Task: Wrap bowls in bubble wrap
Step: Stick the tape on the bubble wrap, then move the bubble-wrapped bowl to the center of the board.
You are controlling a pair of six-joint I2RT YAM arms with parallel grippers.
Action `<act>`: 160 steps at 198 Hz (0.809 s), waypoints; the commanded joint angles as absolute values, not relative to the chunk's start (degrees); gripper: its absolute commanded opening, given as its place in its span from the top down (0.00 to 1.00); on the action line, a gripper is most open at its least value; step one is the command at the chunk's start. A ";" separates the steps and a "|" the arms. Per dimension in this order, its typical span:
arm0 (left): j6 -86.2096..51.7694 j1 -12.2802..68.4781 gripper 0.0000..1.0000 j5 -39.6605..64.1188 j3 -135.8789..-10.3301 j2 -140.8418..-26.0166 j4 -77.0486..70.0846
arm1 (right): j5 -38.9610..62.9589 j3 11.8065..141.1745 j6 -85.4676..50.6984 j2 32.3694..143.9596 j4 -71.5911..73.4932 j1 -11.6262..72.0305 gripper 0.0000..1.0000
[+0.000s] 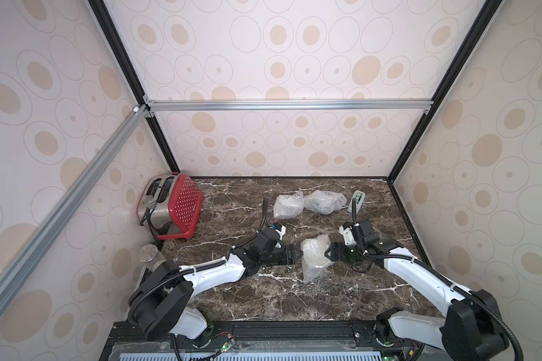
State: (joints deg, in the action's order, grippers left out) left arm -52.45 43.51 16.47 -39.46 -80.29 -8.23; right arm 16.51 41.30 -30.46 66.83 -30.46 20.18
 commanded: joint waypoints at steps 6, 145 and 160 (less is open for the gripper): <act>-53.61 39.86 0.24 10.98 -36.35 -75.88 -4.63 | 21.81 37.89 -37.15 62.87 -35.93 20.97 0.30; -51.85 25.39 0.23 3.91 -30.64 -60.04 9.79 | 22.13 33.19 -41.37 78.07 -5.30 25.31 0.63; -51.70 23.38 0.23 2.24 -29.86 -58.15 11.07 | 22.65 34.41 -41.73 81.99 -1.63 25.31 0.63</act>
